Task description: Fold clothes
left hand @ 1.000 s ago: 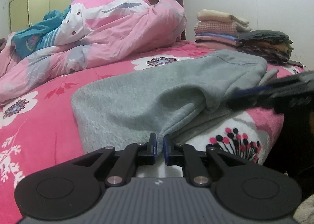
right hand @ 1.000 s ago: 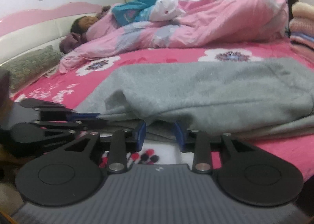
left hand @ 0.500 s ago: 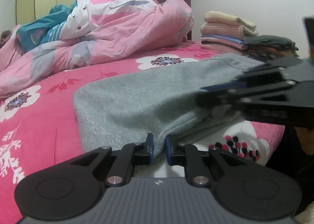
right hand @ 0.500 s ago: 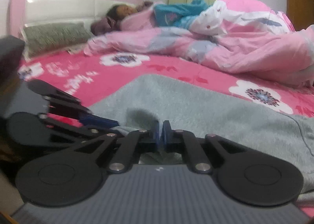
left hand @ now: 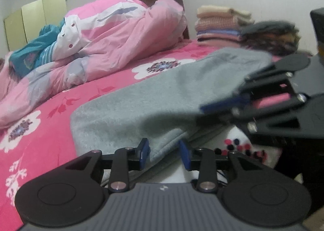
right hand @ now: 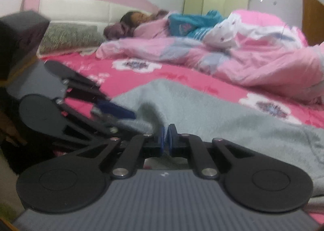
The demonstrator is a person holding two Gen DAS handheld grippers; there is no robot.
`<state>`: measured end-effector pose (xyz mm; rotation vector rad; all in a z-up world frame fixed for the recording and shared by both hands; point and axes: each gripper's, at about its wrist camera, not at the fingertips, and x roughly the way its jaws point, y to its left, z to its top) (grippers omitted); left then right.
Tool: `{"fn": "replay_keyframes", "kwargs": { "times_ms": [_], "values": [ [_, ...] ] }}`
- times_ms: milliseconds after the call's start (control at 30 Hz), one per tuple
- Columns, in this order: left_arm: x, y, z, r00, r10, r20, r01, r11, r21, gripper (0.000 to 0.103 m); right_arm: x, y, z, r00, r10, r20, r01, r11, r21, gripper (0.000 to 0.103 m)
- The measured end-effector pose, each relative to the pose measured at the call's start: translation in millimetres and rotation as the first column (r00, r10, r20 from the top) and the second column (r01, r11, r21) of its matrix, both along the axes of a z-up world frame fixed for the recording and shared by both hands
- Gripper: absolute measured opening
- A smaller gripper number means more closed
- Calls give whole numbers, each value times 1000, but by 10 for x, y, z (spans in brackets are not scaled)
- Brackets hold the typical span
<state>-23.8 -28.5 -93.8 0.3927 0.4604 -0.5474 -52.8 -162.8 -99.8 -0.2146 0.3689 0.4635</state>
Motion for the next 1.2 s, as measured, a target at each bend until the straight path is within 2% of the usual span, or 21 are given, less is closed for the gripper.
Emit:
{"fn": "replay_keyframes", "kwargs": {
  "times_ms": [67,133,233,333,400,500,567,633,667,833,933,1033,1200],
  "values": [
    [28,-70,-15,1000,11,12,-12,1000,19,23,-19,-41,-24,999,2,-36,-2,1000,17,5],
    [31,-77,20,1000,14,23,-14,1000,3,15,-79,-144,41,998,-5,-59,10,997,81,8],
    [39,-44,76,999,16,33,-15,1000,-23,11,-167,-398,150,996,-46,-81,63,970,233,18],
    [49,-27,90,999,14,32,-13,999,-30,11,-198,-662,224,989,-91,-113,128,913,387,18],
    [42,-31,91,999,15,35,-14,999,-29,10,-143,-776,212,984,-95,-152,156,876,457,19],
    [31,-24,100,999,22,35,-20,999,-39,10,3,-864,122,968,-32,-248,171,811,560,19],
    [24,-12,112,999,26,37,-25,998,-52,10,118,-880,6,943,19,-331,205,752,626,19],
    [16,1,122,999,30,38,-28,998,-64,9,210,-859,-116,921,29,-389,252,718,649,18],
    [10,7,126,999,30,37,-27,997,-68,9,255,-837,-166,914,25,-404,267,712,650,17],
    [-5,30,137,999,29,43,-26,997,-72,9,351,-732,-229,906,-2,-423,296,717,631,16],
    [-7,55,160,998,31,49,-26,995,-94,9,265,-686,-145,918,14,-397,256,743,619,17],
    [-3,54,164,999,29,46,-24,994,-107,9,320,-671,-184,914,-24,-406,284,752,595,16],
    [-31,54,117,999,20,39,-16,996,-92,9,466,-659,-260,911,-87,-403,347,692,634,17]
  ]
}}
